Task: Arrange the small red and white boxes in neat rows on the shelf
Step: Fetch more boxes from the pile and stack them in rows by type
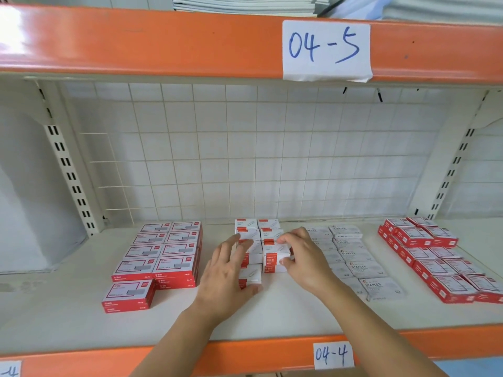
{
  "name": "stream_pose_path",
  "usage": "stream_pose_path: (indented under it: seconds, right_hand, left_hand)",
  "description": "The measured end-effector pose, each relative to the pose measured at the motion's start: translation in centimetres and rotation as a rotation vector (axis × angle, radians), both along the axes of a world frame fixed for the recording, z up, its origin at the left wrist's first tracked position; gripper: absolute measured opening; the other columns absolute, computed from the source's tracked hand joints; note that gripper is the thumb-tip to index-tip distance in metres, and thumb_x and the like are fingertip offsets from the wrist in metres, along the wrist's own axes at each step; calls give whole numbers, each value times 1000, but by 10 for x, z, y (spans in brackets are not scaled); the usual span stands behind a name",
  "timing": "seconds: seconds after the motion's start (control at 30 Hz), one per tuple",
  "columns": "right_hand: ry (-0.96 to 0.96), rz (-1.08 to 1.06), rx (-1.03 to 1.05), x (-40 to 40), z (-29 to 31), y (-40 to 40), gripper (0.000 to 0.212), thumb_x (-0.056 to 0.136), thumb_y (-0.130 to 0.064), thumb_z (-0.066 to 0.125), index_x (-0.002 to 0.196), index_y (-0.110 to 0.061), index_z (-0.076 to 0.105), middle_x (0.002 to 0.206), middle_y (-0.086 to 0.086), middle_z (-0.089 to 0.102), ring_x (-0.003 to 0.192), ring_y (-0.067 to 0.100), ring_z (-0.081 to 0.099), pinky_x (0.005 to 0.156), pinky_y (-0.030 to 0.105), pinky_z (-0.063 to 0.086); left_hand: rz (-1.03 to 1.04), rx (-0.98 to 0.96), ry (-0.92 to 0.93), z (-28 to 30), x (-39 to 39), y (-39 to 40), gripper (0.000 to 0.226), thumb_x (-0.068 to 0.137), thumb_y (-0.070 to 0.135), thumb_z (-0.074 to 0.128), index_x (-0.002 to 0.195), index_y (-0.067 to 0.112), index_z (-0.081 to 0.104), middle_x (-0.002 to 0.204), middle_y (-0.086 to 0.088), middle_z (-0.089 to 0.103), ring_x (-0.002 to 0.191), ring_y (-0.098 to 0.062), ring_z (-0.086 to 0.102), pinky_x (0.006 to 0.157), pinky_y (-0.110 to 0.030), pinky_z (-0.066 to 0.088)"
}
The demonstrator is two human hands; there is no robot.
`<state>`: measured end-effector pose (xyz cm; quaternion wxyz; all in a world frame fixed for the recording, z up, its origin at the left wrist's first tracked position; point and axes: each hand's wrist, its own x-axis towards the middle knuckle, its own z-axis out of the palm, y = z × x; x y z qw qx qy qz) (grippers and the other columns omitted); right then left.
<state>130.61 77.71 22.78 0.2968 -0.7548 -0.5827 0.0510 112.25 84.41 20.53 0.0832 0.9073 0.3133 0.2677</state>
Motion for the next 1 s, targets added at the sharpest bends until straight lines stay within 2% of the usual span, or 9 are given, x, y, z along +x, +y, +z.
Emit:
stream_pose_path:
  seconds: [0.2, 0.33, 0.5, 0.6, 0.7, 0.8, 0.87, 0.93, 1.0]
  right_hand:
    - [-5, -47, 78, -2, -8, -2, 30, 83, -13, 65, 112, -16, 58, 111, -2, 48, 79, 17, 59, 76, 33, 48]
    - [1, -81, 105, -4, -12, -5, 30, 83, -21, 67, 110, -21, 56, 104, -9, 45, 74, 13, 57, 69, 32, 49]
    - [-8, -125, 103, -5, -12, -2, 32, 83, -27, 66, 112, -22, 53, 110, -6, 48, 83, 16, 58, 69, 31, 48]
    - [9, -132, 134, -5, -19, 1, 48, 82, -31, 67, 126, -24, 48, 123, -5, 47, 104, 14, 54, 77, 31, 48]
    - [374, -116, 192, -9, -17, 6, 71, 86, -42, 63, 145, -23, 29, 148, -4, 33, 135, 13, 34, 107, 36, 34]
    - [797, -155, 96, -13, -8, 17, 78, 87, -64, 41, 151, -30, 12, 160, -8, 4, 146, 11, 5, 119, 44, 10]
    - [815, -206, 17, -15, -6, 23, 77, 86, -71, 29, 150, -34, 12, 159, -9, -6, 147, 13, -1, 119, 47, 6]
    - [824, -213, 11, -18, -3, 26, 72, 88, -70, 25, 150, -35, 15, 159, -8, -3, 146, 15, 4, 119, 45, 7]
    - [878, -187, 45, -22, 0, 28, 66, 93, -62, 24, 150, -31, 19, 158, -7, 9, 144, 15, 13, 115, 37, 12]
  left_hand:
    - [7, 29, 7, -3, 6, -2, 92, 76, 47, 69, 148, 31, 13, 153, 7, 10, 139, -12, 14, 109, -22, 25]
    - [15, -67, -53, -4, 3, 2, 106, 70, 49, 75, 148, 32, 5, 153, 8, 7, 139, -12, 16, 108, -26, 30]
    - [-13, -251, -189, -5, 1, 4, 116, 67, 42, 81, 149, 32, 0, 151, 11, 12, 137, -9, 23, 95, -22, 38]
    - [-86, -368, -242, -3, 2, 2, 114, 66, 44, 81, 147, 37, 1, 145, 17, 17, 134, -2, 27, 95, -16, 34]
    - [-101, -635, -433, 8, 6, -3, 95, 68, 67, 64, 139, 53, 3, 144, 27, 22, 134, 4, 21, 106, -22, 28]
    - [-56, -1030, -660, 27, 13, 1, 75, 80, 70, 35, 146, 39, 16, 141, 19, 34, 119, 8, 39, 101, -22, 30]
    - [-82, -1181, -708, 32, 17, 10, 58, 85, 69, 20, 130, 38, 41, 122, 16, 45, 106, 5, 49, 96, -21, 35]
    - [-101, -1250, -671, 34, 21, 18, 59, 84, 72, 11, 111, 41, 53, 122, 12, 58, 111, -8, 56, 102, -31, 40]
    - [-124, -1288, -636, 32, 25, 23, 65, 84, 72, 7, 105, 41, 60, 109, 12, 70, 100, -7, 66, 86, -28, 52]
